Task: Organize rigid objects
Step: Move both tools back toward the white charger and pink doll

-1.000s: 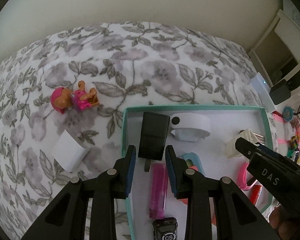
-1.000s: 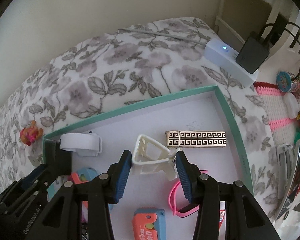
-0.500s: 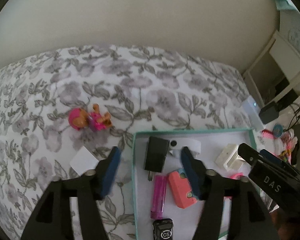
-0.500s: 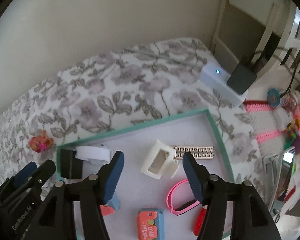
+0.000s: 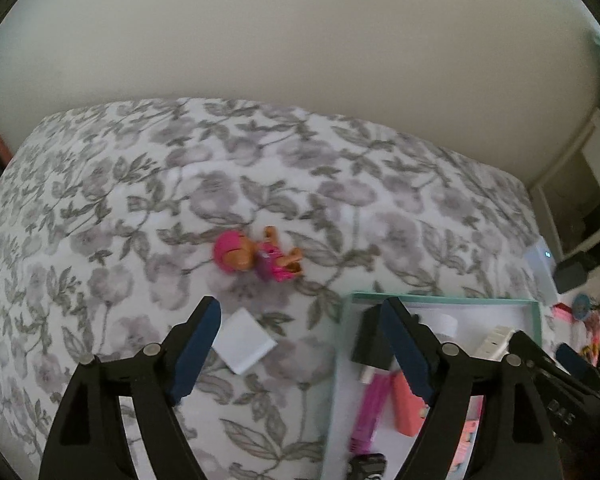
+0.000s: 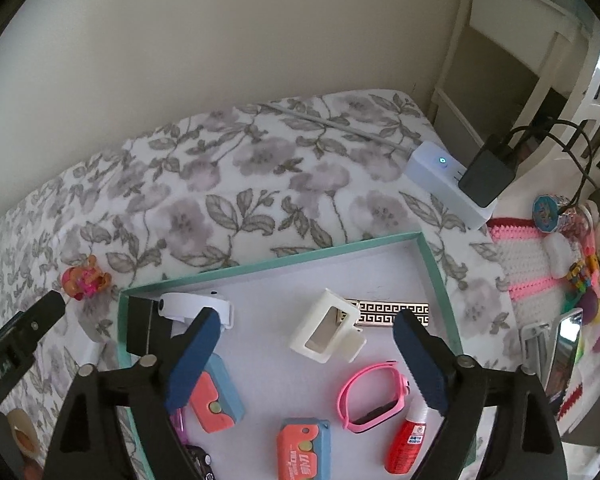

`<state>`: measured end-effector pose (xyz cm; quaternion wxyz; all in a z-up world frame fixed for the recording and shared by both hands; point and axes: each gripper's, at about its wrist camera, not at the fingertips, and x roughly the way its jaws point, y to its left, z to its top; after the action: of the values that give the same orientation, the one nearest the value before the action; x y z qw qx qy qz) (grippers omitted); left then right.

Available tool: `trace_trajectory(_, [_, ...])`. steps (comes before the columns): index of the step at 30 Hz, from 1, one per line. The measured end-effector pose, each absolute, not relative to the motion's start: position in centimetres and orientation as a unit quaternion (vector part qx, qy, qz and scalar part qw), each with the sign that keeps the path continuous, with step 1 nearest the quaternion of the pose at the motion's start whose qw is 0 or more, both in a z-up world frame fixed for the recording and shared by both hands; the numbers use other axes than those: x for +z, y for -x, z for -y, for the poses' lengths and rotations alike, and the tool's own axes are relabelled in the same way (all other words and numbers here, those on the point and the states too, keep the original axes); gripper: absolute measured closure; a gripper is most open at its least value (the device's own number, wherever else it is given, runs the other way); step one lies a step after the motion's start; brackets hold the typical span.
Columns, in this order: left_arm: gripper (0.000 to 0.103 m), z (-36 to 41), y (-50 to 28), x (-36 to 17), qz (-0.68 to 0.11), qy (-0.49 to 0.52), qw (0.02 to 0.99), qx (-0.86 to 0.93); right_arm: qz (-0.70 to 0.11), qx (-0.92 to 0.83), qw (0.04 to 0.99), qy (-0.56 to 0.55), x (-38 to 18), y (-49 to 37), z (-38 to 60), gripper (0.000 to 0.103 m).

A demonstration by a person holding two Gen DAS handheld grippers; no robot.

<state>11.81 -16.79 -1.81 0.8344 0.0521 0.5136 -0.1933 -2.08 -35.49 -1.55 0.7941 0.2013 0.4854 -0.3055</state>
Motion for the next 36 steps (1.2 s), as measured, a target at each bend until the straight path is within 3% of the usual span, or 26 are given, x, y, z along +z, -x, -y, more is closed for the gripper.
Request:
trace_trajectory(1, [0.02, 16.4, -12.1, -2.0, -0.515, -0.05, 0.835, -0.186, -0.484, -0.306, 0.796, -0.197, -1.5, 2.0, 35.4, 0.002])
trace_trajectory(9, [0.02, 13.5, -14.0, -2.6, -0.521, -0.03, 0.841, -0.142, -0.484, -0.299, 0.802, -0.181, -1.8, 1.2, 34.5, 0.0])
trace_trajectory(36, [0.019, 2.1, -18.6, -3.4, -0.527, 0.006, 0.849, -0.022, -0.502, -0.172, 0.838, -0.125, -3.3, -7.1, 23.3, 0.0])
